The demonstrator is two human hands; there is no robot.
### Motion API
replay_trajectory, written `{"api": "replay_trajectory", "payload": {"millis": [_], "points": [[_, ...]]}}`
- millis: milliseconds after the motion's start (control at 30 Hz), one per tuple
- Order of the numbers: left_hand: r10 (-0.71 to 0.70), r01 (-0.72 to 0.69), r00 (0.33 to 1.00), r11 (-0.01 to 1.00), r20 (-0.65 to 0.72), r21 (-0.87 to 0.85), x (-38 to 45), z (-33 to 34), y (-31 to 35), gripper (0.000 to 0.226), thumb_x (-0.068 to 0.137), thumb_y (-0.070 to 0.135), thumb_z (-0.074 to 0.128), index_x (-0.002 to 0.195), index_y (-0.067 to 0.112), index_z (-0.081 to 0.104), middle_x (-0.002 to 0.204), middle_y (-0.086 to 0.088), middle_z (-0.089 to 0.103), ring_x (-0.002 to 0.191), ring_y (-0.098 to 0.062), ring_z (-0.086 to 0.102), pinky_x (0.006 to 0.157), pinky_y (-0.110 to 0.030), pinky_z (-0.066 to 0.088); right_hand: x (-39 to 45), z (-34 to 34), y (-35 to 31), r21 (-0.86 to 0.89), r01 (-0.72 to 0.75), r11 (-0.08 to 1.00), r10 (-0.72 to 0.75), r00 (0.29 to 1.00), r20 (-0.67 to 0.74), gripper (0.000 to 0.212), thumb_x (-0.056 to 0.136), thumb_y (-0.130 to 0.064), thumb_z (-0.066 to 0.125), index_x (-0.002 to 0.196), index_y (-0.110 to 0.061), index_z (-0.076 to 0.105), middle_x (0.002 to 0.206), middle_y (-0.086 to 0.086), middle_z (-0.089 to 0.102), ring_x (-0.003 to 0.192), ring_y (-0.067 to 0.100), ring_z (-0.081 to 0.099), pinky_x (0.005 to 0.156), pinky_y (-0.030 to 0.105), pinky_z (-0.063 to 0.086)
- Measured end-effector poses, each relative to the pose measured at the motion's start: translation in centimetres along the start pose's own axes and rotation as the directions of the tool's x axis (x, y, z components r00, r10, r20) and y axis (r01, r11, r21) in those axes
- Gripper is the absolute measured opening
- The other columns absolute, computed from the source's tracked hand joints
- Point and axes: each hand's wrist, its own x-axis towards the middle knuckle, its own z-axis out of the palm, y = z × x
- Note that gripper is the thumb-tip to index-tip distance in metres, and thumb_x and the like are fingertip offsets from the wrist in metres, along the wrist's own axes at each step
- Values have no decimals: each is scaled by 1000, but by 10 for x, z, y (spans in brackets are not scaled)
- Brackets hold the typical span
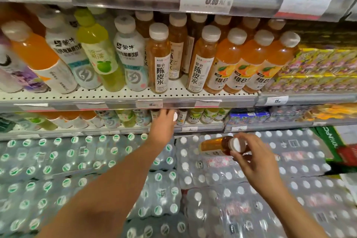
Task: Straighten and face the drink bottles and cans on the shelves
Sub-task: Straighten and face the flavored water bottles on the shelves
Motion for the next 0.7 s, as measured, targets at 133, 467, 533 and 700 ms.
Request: {"api": "replay_trajectory", "payload": {"millis": [133,467,533,700], "points": [[-8,-51,975,964,-222,-261,-54,-17,-9,36,88,3,74,123,8,65,124,-12,53,84,-29,64,64,-39,58,16,34,-5,45,50,998,-51,999,12,40,92,-18,71,125,-29,51,115,-13,53,92,0,54,72,12,51],[-201,102,957,907,-208,-408,-144,-57,-42,33,92,17,73,122,26,62,115,8,44,72,-7,59,63,-14,43,61,136,-22,42,138,990,-137,990,-15,32,94,-9,68,125,-9,59,123,8,58,105,16,53,81,22,41],[-227,114,949,893,-218,-435,-154,-62,-50,33,92,19,74,119,31,60,113,10,43,77,-1,60,64,-10,40,70,150,-25,30,131,991,-131,991,-21,33,92,-7,68,124,-8,59,123,8,58,102,20,54,78,32,47],[-232,110,945,888,-229,-446,-171,-67,-65,38,92,19,75,123,36,60,108,17,41,84,3,57,64,-6,39,90,179,-35,-29,162,986,-162,987,15,39,92,-1,66,129,-6,56,126,11,55,97,32,62,71,39,53]]}}
